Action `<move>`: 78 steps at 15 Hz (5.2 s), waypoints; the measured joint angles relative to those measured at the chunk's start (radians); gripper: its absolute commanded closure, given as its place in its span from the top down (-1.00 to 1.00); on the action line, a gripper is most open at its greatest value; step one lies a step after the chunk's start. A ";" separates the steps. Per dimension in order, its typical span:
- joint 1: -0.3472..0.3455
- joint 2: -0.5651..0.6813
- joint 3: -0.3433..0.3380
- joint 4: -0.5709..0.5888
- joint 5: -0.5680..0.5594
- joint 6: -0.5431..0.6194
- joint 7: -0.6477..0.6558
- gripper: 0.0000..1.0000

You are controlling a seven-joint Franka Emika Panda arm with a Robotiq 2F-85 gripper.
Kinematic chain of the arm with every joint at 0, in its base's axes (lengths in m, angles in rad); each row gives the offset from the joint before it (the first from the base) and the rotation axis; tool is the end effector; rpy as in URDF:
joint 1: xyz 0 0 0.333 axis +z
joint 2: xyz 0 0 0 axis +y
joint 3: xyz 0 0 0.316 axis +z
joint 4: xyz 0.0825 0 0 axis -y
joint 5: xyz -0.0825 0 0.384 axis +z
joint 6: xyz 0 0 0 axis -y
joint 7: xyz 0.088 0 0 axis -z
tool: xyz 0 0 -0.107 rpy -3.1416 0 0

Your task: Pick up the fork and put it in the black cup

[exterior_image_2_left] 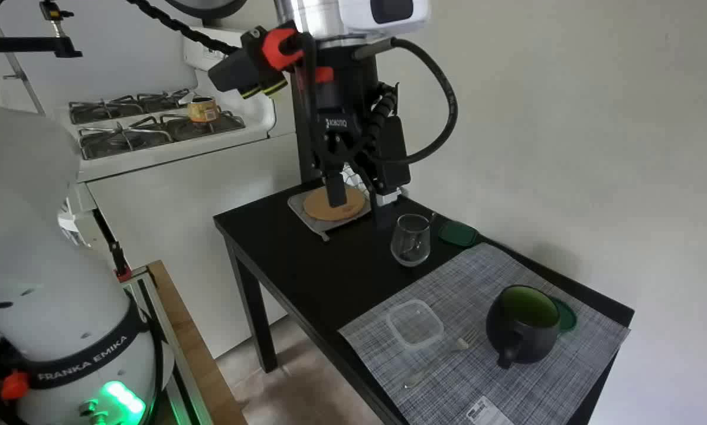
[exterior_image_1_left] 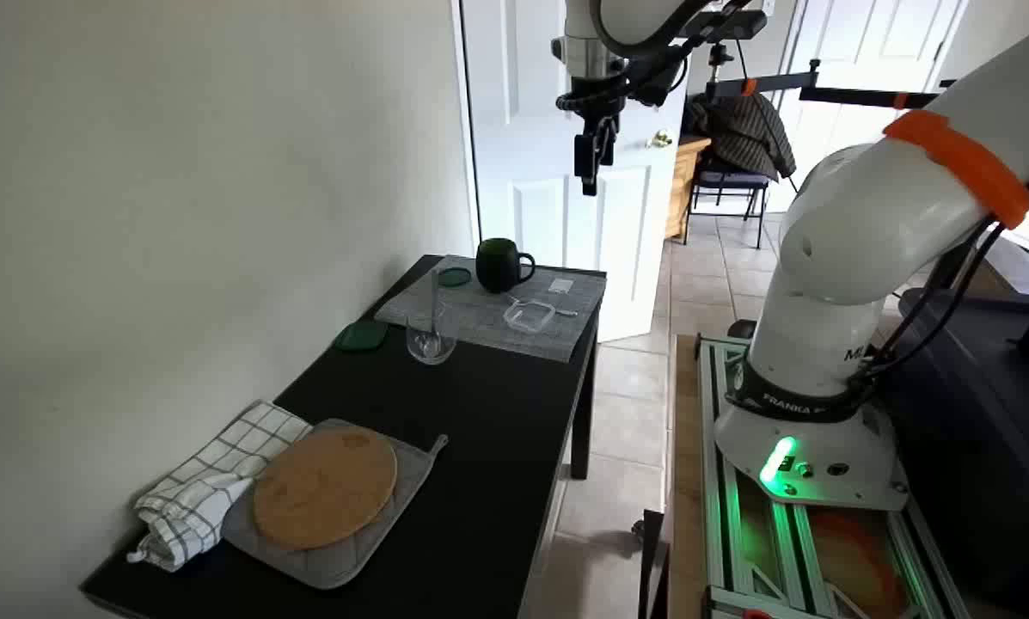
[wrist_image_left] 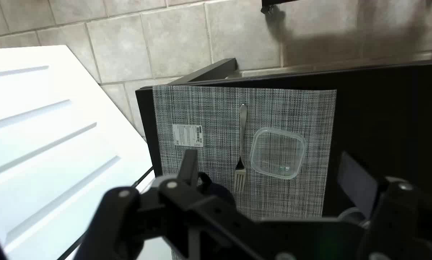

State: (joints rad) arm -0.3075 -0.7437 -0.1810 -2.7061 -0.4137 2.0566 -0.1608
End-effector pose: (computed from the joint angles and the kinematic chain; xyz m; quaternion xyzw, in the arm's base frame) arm 0.2862 -0.1752 0.4508 0.9895 -0.0536 0.0080 0.1339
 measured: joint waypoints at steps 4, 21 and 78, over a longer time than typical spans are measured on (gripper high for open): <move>0.000 0.000 0.000 0.000 0.000 0.000 0.000 1.00; 0.027 0.356 -0.197 -0.047 0.174 0.443 -0.110 1.00; -0.045 1.144 -0.036 0.212 1.168 0.951 -0.989 1.00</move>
State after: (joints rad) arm -0.3526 0.4005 -0.2174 -2.4938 0.7544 3.0078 -1.1503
